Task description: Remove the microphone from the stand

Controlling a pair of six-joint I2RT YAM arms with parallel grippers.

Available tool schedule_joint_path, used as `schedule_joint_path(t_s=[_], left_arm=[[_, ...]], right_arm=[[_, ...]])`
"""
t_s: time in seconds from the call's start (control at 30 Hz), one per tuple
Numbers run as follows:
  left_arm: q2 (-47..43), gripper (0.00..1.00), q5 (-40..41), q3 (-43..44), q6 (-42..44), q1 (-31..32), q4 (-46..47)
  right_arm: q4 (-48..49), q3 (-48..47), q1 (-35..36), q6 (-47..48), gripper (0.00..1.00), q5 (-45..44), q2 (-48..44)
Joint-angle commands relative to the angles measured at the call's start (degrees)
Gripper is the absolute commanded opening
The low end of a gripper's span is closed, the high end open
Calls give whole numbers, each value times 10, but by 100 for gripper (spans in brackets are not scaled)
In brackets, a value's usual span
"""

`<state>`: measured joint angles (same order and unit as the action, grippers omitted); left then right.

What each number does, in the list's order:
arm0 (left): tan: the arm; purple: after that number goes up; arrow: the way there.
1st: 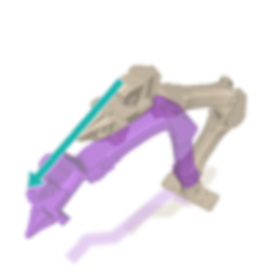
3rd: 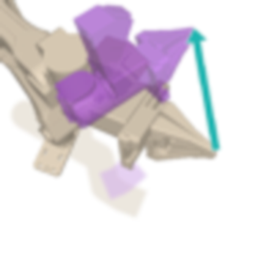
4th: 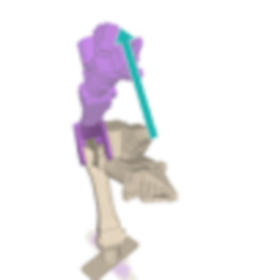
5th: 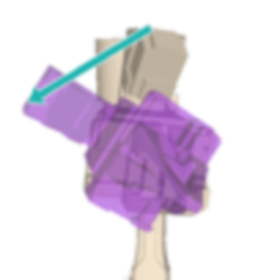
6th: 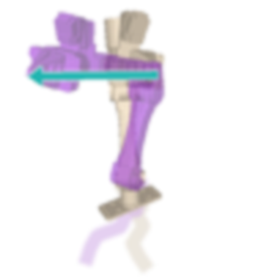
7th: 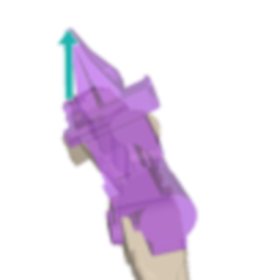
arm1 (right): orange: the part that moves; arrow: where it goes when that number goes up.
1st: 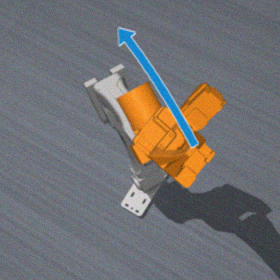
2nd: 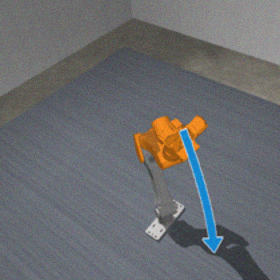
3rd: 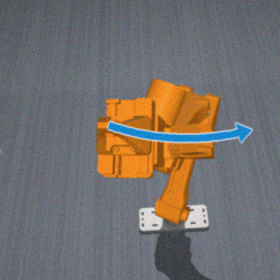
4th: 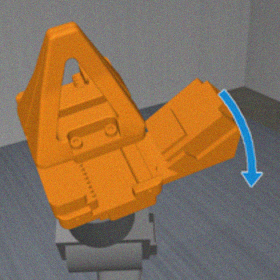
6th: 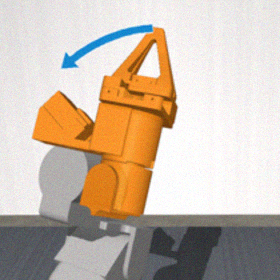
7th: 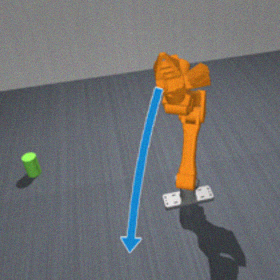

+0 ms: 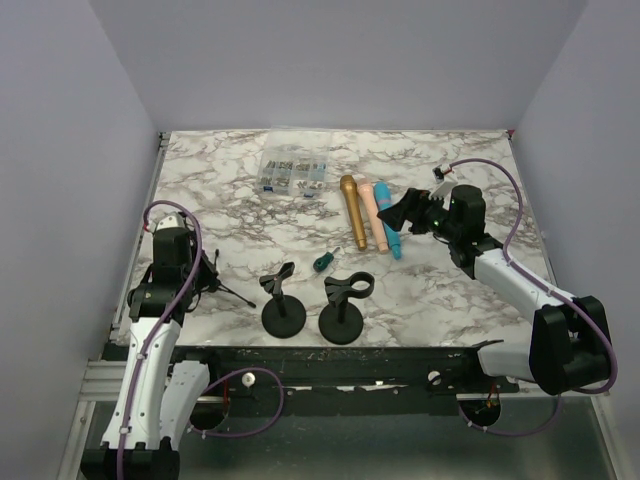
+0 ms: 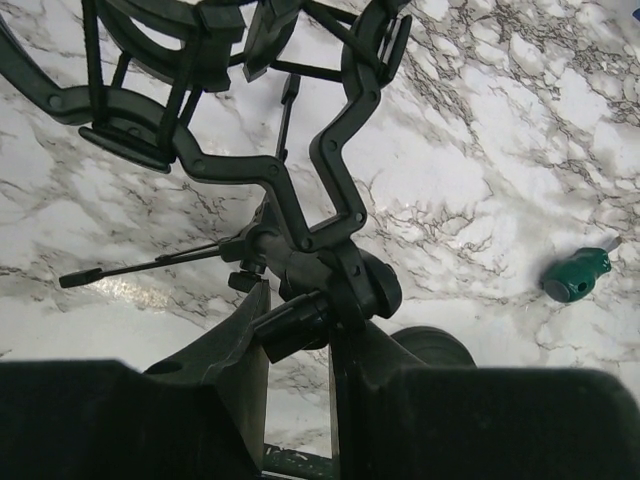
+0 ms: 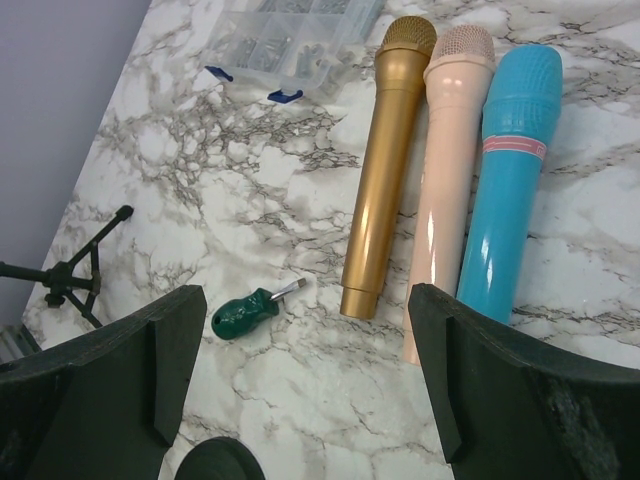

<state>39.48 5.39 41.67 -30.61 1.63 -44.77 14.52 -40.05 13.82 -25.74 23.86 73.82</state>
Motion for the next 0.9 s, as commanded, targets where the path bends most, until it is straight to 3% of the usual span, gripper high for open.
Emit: schedule_joint_path(t_s=[0.0, 0.1, 0.33, 0.57, 0.7, 0.87], left_arm=[[-5, 24, 7, 17, -22, 2, -31], [-15, 50, 5, 20, -23, 2, -33], [-69, 79, -42, 44, 3, 3, -28], [-160, 82, -94, 83, 39, 2, -5], [-205, 86, -157, 59, 44, 2, 96], [-180, 87, -209, 65, 22, 2, 240]], right_arm=[[11, 9, 3, -3, 91, 10, -8], [10, 10, 3, -1, 91, 9, -8], [12, 10, 3, -2, 91, 9, -6], [-14, 1, 2, 1, 91, -6, -16], [-86, -28, 3, 16, 91, -34, -50], [-197, -37, 2, 24, 92, -86, -124]])
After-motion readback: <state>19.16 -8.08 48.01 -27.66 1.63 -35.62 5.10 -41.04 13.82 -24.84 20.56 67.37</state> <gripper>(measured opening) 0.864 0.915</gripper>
